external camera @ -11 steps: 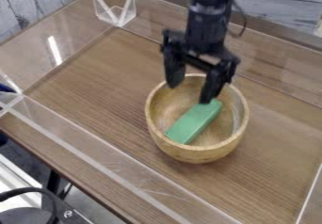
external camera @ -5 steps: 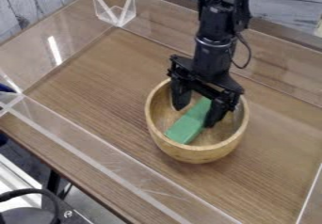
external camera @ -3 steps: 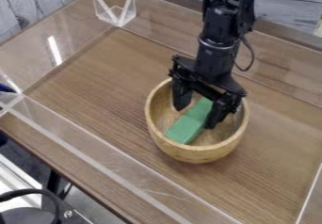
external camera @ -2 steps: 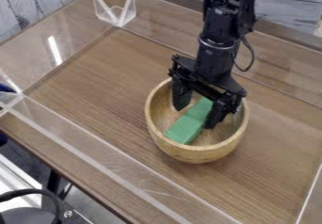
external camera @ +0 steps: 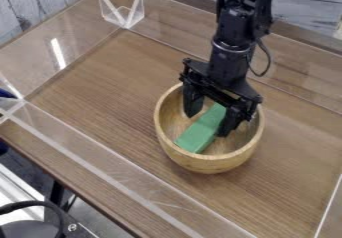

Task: Remove the green block from inside the brown bowl and put it on the table

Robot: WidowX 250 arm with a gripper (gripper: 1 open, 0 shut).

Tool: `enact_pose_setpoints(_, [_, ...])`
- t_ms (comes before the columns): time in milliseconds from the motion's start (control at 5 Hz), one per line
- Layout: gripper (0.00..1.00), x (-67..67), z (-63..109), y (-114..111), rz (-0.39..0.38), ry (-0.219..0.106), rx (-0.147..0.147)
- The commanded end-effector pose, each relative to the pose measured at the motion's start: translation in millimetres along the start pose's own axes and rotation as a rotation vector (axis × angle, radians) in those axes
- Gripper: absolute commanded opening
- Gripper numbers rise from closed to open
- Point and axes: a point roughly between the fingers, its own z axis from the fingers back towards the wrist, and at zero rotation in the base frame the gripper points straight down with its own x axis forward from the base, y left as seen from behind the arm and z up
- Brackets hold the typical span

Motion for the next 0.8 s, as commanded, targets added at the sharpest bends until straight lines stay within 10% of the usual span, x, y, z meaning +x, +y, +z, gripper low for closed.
enact_pose_setpoints(0, [1.0,3.5,18.4,-0.4,-0.005,-0.078,0.005])
enact_pose_setpoints(600, [1.0,5.2,19.7,1.4,0.004,-0.101,0.008])
